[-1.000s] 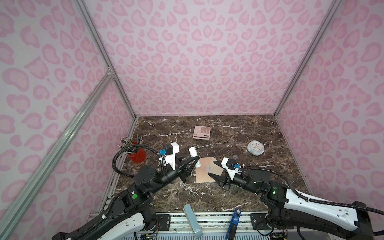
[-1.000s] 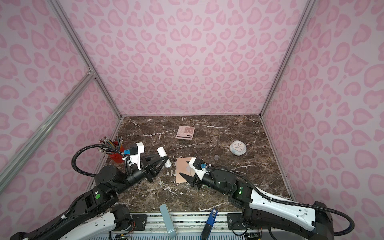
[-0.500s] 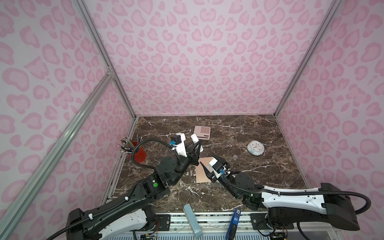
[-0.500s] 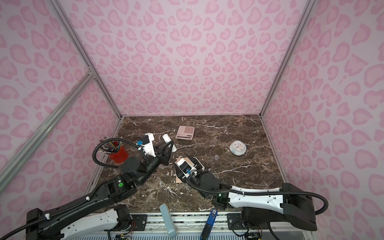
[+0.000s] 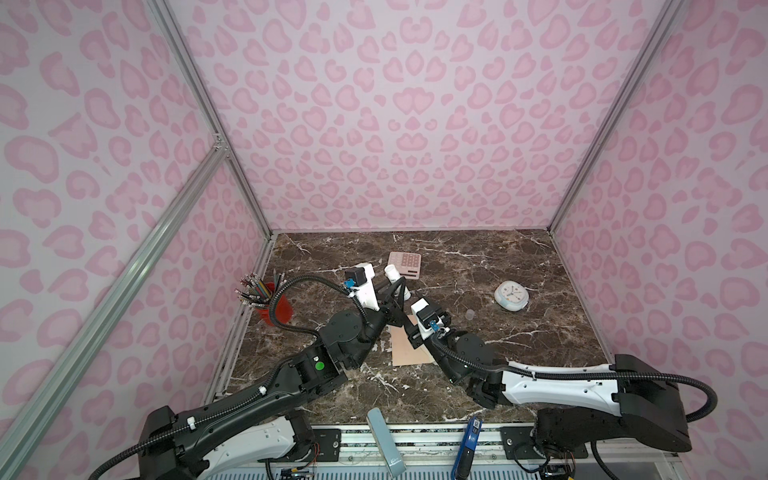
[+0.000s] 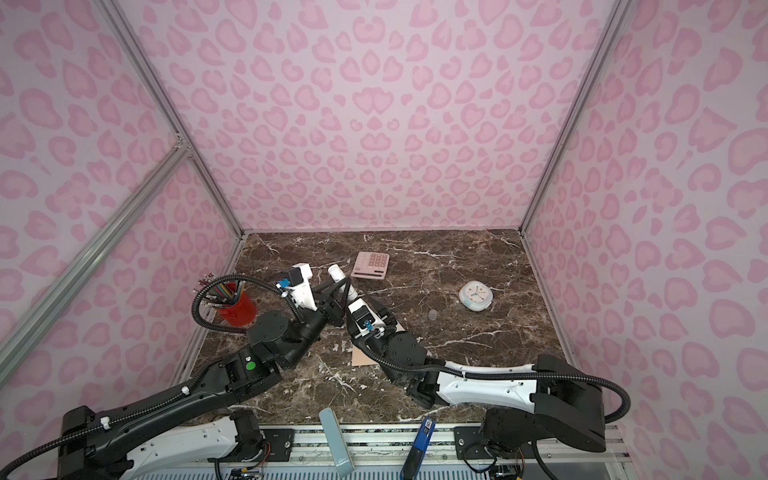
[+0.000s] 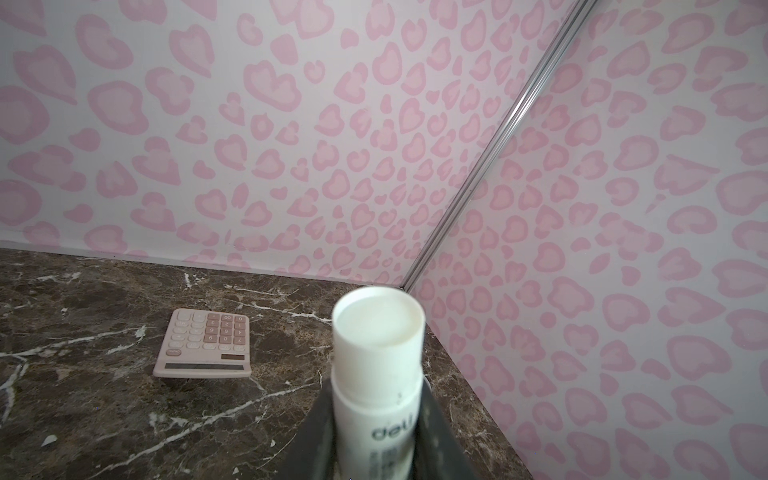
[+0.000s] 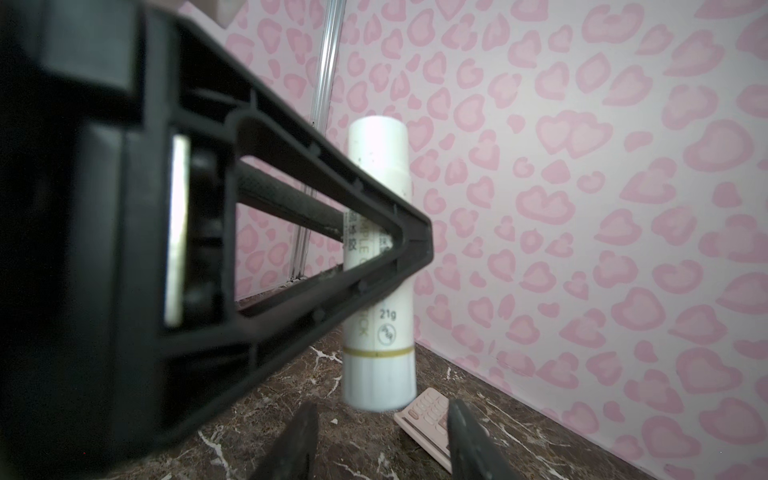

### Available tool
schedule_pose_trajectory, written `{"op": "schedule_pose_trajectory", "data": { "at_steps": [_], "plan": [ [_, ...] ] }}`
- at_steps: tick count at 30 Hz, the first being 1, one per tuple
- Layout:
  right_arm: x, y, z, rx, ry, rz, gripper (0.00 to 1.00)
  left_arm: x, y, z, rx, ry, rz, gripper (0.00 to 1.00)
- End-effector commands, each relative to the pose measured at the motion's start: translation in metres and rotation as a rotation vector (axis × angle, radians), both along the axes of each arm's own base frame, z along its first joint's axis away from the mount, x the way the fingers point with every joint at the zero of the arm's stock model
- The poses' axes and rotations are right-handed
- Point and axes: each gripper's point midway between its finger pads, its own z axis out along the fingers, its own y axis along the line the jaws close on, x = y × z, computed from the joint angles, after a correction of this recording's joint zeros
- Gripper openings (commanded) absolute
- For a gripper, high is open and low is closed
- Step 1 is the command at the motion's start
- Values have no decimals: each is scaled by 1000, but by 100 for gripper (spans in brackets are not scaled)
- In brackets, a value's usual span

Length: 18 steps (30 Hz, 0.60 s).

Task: Place the letter into the envelope and seal it

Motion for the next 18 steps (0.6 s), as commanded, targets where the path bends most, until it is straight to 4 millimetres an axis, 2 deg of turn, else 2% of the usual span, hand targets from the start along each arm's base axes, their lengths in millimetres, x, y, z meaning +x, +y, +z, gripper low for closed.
{"op": "schedule_pose_trajectory", "data": {
  "at_steps": [1,9,18],
  "plan": [
    [2,2,7,48,-3,1,48,0,1,16,-61,-28,3,4],
    [7,4,3,59,9,-1,41,0,-1,14,-52,-23,-3,4],
    [8,4,5,56,6,-4,41,1,-4,10,-46,-15,-13,4]
  ]
}}
